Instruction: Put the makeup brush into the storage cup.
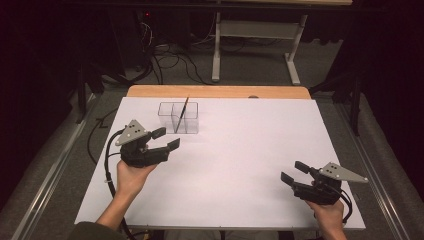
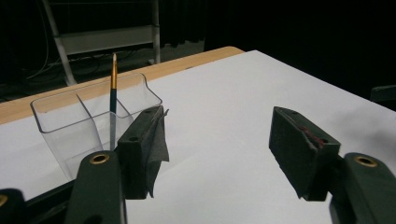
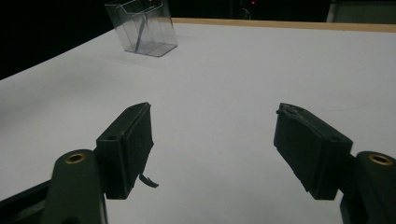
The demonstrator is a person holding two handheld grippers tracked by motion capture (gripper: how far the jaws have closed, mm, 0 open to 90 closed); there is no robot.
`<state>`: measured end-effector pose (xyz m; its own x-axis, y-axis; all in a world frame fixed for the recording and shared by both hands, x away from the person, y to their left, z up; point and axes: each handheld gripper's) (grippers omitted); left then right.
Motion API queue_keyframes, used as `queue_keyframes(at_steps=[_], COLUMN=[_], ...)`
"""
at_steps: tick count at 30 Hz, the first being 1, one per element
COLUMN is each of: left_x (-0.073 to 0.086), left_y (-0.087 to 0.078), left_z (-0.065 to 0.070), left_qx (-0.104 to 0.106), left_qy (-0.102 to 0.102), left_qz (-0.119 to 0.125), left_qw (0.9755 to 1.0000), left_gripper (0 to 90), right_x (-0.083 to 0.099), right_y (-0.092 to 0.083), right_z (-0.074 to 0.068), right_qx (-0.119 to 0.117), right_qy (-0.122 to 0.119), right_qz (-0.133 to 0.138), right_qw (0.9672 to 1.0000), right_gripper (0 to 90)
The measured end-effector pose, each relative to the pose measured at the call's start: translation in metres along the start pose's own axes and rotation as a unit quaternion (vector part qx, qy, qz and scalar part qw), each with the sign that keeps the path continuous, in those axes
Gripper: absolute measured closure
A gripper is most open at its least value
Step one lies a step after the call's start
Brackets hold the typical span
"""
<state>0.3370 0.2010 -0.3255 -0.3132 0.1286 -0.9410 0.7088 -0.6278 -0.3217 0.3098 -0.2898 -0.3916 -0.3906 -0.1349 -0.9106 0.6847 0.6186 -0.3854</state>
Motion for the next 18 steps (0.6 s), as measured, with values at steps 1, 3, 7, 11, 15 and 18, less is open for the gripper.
queue_keyframes(at_steps=[1, 3, 7, 11, 15, 18], left_x=[0.002, 0.004, 0.008, 0.010, 0.013, 0.016], left_y=[-0.001, -0.002, -0.005, -0.006, -0.005, -0.005], left_z=[0.000, 0.000, 0.000, 0.001, 0.004, 0.005], left_qx=[0.000, -0.002, -0.004, -0.001, 0.003, 0.007], left_qy=[0.001, 0.002, -0.001, 0.003, 0.004, 0.003], left_qz=[0.001, 0.002, 0.003, -0.001, -0.001, -0.003], left_qw=[1.0000, 1.0000, 1.0000, 1.0000, 1.0000, 1.0000], left_gripper=[36.5, 36.6, 36.6, 36.6, 36.6, 36.6], right_x=[0.000, 0.000, 0.000, 0.000, 0.001, 0.001], right_y=[0.000, 0.000, 0.001, 0.001, 0.001, 0.001], right_z=[0.000, 0.000, 0.001, -0.001, 0.001, 0.001], right_qx=[0.000, 0.000, -0.001, -0.002, 0.000, -0.001], right_qy=[0.000, -0.001, 0.001, 0.001, 0.003, 0.003], right_qz=[-0.001, 0.000, -0.001, -0.004, -0.001, -0.001], right_qw=[1.0000, 1.0000, 1.0000, 1.0000, 1.0000, 1.0000], right_gripper=[29.5, 29.5, 29.5, 29.5, 29.5, 29.5])
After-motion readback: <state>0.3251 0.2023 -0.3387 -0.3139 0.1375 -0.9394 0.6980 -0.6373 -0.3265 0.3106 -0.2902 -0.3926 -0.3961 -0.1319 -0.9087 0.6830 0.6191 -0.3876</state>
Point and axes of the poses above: each handheld gripper's, and its own axes: y roughly forward along the jaws, x roughly out of its underside, z roughly to its right
